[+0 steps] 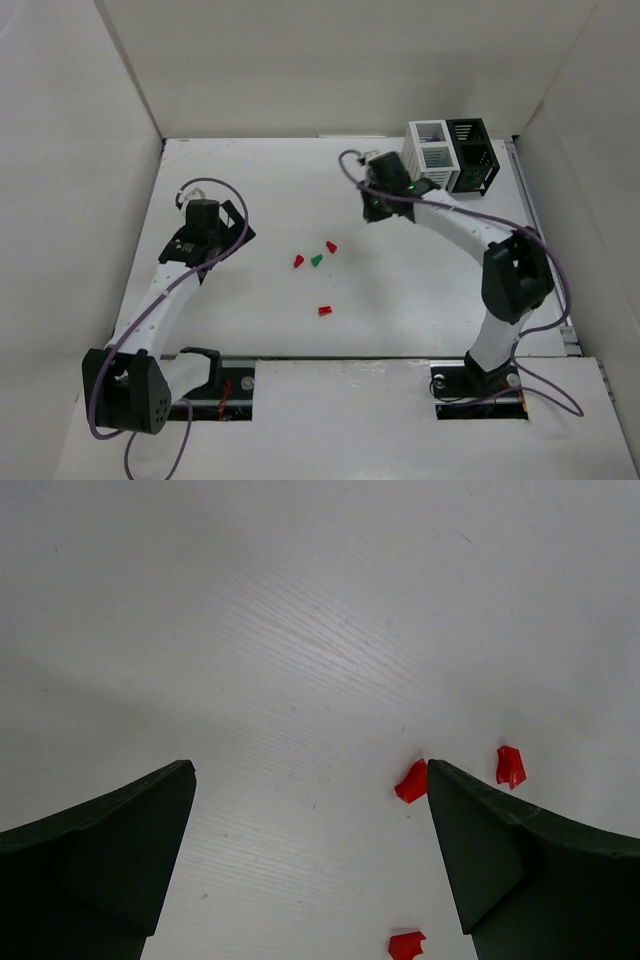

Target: Sort the legos into containers by color

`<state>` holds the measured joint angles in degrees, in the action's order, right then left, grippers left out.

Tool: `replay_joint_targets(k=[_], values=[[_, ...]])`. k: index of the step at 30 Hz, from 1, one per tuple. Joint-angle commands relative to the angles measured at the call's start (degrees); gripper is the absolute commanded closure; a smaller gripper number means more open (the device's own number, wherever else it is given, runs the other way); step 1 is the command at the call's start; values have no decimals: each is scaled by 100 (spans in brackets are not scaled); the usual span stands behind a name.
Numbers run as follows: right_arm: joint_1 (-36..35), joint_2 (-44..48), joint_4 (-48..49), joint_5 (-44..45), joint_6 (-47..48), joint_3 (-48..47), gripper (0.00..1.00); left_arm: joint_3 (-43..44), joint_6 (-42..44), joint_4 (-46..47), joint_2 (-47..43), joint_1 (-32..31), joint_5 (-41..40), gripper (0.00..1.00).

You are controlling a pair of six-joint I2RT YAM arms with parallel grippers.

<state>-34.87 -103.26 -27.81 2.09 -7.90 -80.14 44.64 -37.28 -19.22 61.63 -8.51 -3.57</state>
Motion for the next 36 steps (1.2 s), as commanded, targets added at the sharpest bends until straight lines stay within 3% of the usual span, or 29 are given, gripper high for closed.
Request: replay_joint_targets(k=[1, 9, 20, 24, 30, 36], values=[[1024, 447, 74, 133, 254, -432, 92, 368, 107, 173, 235, 16, -117, 0], [3072, 141, 22, 292, 307, -1739, 92, 1274, 273, 419, 1140, 69, -170, 0], [4049, -1134, -242, 512, 562, -3297, 91, 1917, 326, 542, 2064, 122, 85, 0], [4103, -1293, -348, 459, 562, -3350, 81, 1969, 326, 542, 2126, 122, 33, 0], [4103, -1267, -243, 275, 667, -3237, 48, 1969, 326, 490, 2126, 122, 32, 0], [3980, -758, -181, 415, 843, -2912, 41, 1829, 274, 428, 1871, 122, 32, 0]])
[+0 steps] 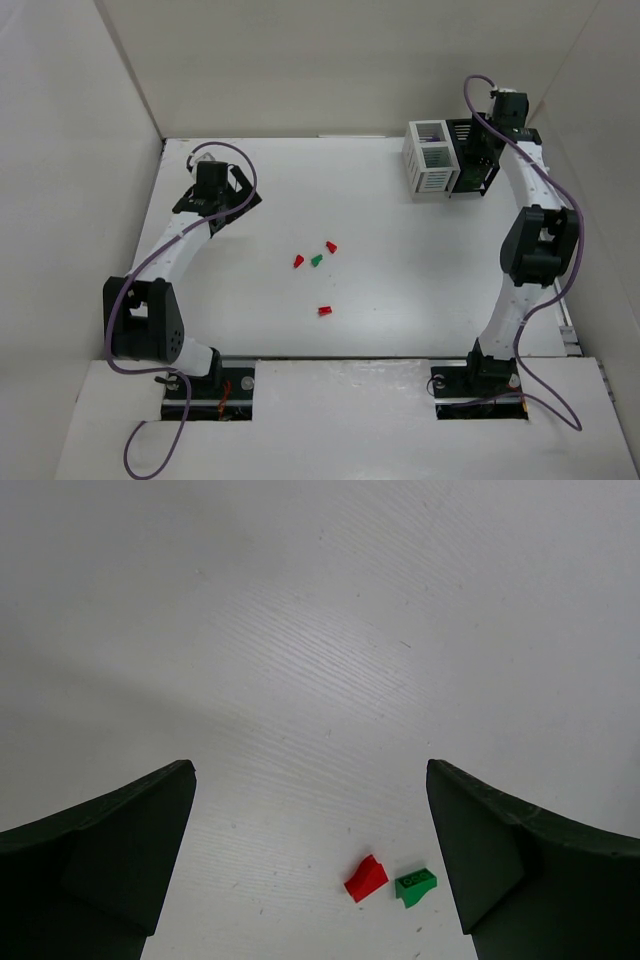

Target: Sort the legos into containers by color

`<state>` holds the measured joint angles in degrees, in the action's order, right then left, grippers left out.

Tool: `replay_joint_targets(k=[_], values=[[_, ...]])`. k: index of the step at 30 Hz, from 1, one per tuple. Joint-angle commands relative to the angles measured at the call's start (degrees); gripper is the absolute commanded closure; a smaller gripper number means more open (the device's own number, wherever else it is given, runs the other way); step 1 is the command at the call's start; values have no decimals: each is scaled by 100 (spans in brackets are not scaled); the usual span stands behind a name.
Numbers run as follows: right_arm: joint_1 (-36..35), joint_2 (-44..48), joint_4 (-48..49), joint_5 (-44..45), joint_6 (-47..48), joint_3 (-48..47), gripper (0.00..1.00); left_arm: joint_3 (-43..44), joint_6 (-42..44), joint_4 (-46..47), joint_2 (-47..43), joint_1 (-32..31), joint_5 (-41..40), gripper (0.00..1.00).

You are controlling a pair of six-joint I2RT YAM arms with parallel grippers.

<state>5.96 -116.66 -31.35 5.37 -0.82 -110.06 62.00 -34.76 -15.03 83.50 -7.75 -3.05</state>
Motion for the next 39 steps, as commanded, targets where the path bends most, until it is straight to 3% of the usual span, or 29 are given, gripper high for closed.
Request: replay_joint_targets(k=[1, 4, 7, 13, 15, 19, 23, 27, 39], values=[[-103, 670, 173, 209, 135, 229, 41, 32, 22, 9, -317, 45, -20, 0], [-269, 1057, 173, 210, 423, 598, 41, -117, -30, -44, -572, 45, -20, 0], [-997, 1540, 234, 386, 924, 1020, 40, -415, -135, -44, -905, 45, -20, 0], [-3580, 1928, 603, 130, 1830, 2303, 37, -996, -321, -298, -1677, 45, -73, 0], [-4422, 1928, 674, 123, 1683, 2454, 37, -1251, -373, -413, -1924, 45, -135, 0], [-5269, 1673, 726, -342, 1190, 2699, 37, -1611, -435, -659, -2513, 45, -187, 0], [-5789, 1357, 956, -774, 1058, 2911, 36, -1848, -435, -765, -2997, 45, -187, 0], [-6071, 761, 815, -274, 821, 2753, 35, -1902, -435, -879, -3199, 45, -74, 0], [-6002, 83, 815, 369, 434, 2586, 30, -1955, -435, -826, -3367, 45, 41, 0]])
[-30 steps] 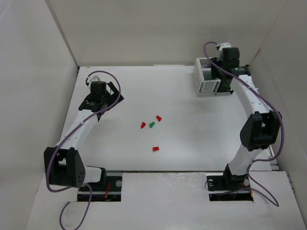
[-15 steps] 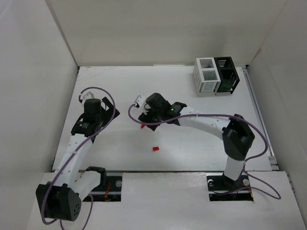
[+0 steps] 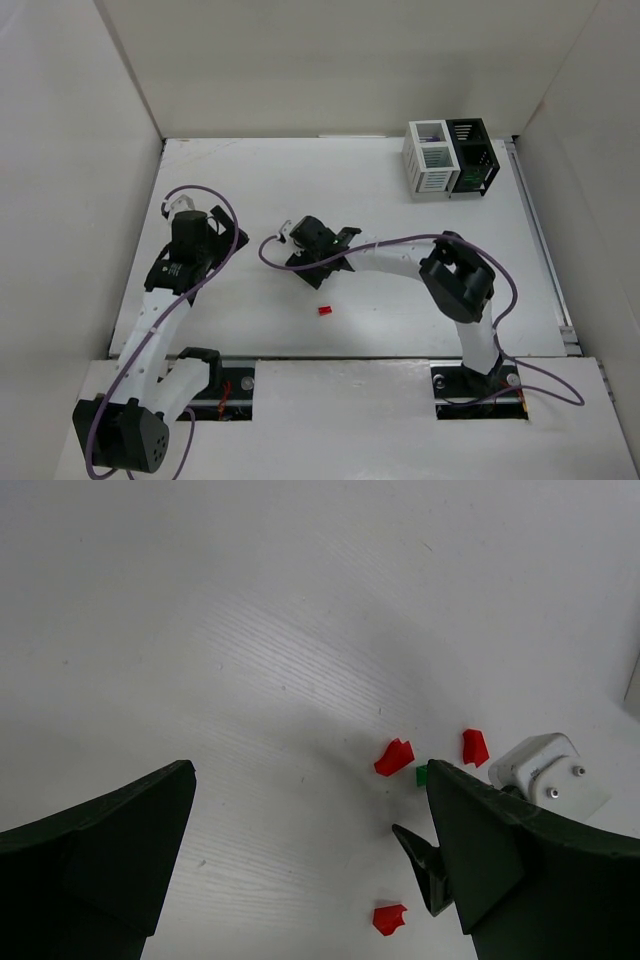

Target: Sort the legos into containers by color

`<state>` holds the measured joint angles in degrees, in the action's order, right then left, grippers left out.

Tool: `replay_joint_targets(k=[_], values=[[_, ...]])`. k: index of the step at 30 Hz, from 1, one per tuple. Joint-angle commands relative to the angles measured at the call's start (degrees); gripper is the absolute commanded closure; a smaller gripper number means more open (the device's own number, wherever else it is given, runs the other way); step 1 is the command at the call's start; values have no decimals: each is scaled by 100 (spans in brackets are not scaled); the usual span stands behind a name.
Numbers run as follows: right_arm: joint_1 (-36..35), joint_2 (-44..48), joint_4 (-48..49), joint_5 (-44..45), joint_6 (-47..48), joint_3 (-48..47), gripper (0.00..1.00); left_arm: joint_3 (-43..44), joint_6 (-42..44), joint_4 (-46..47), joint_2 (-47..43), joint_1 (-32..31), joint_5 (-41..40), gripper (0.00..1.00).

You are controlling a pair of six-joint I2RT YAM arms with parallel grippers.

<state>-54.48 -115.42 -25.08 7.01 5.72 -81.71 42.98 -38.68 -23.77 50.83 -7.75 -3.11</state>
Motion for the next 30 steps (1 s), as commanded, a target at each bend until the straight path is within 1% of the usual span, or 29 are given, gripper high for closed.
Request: replay_joint_targets(k=[1, 6, 14, 18, 20, 25, 26, 27, 28, 30], values=[[112, -42, 240, 153, -272, -249, 30, -53, -44, 48, -99, 45, 48, 0], [306, -148, 390, -128, -334, -310, 30, -53, -44, 48, -99, 45, -5, 0], [359, -368, 442, -375, -273, -442, 30, -53, -44, 48, -99, 45, -58, 0], [412, -368, 504, -498, -273, -495, 35, -53, -44, 48, -99, 45, -58, 0], [464, -368, 504, -559, -273, -495, 40, -53, -44, 48, -99, 45, -58, 0], [517, -315, 504, -612, -386, -434, 42, -53, 9, 48, -47, 45, -58, 0], [517, -315, 504, -613, -387, -381, 44, -53, 9, 48, -47, 45, -58, 0], [517, -315, 504, -613, -387, -381, 44, -53, 9, 48, -47, 45, -58, 0], [517, -263, 504, -613, -387, -328, 47, -53, 9, 48, -47, 45, -58, 0], [517, -262, 452, -552, -448, -328, 48, -53, 9, 48, -47, 45, -58, 0]])
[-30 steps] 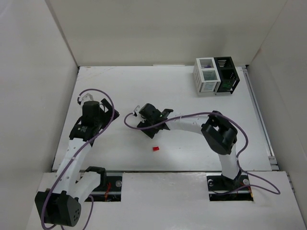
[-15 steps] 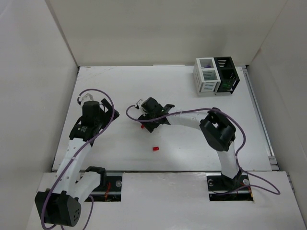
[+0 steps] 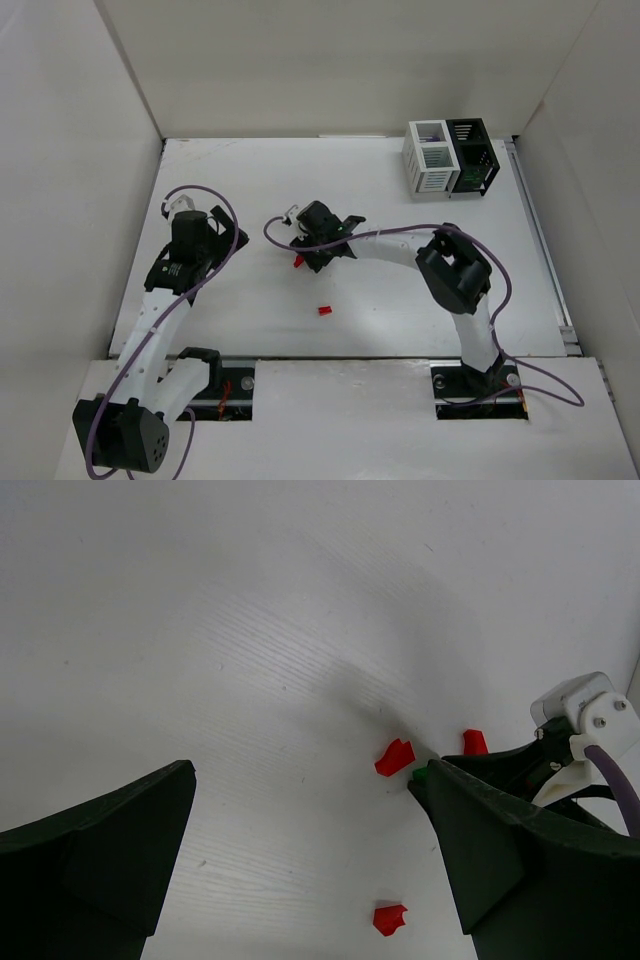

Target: Sort the legos into containers by color

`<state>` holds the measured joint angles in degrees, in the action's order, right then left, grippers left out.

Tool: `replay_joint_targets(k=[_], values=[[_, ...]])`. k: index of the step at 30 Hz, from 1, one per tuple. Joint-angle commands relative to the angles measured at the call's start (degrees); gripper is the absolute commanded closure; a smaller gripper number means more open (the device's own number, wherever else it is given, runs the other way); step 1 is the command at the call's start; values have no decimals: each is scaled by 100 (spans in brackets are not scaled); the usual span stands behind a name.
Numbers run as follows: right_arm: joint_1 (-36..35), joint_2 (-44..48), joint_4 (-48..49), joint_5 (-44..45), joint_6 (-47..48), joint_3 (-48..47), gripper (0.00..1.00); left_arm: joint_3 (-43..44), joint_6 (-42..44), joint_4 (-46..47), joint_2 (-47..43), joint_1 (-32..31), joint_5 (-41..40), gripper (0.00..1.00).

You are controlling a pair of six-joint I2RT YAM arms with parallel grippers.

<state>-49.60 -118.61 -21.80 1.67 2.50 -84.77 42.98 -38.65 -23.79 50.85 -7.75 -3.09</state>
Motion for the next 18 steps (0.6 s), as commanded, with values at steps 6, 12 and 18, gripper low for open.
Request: replay_joint_targets(k=[6, 12, 18], values=[[91, 496, 124, 35, -127, 49, 61, -53, 7, 50, -49, 45, -60, 0], [521, 1102, 114, -447, -127, 49, 62, 0, 7, 103, 65, 45, -60, 0], [1706, 1848, -69, -589, -57, -91, 62, 341, 121, 506, 644, 45, -113, 0]])
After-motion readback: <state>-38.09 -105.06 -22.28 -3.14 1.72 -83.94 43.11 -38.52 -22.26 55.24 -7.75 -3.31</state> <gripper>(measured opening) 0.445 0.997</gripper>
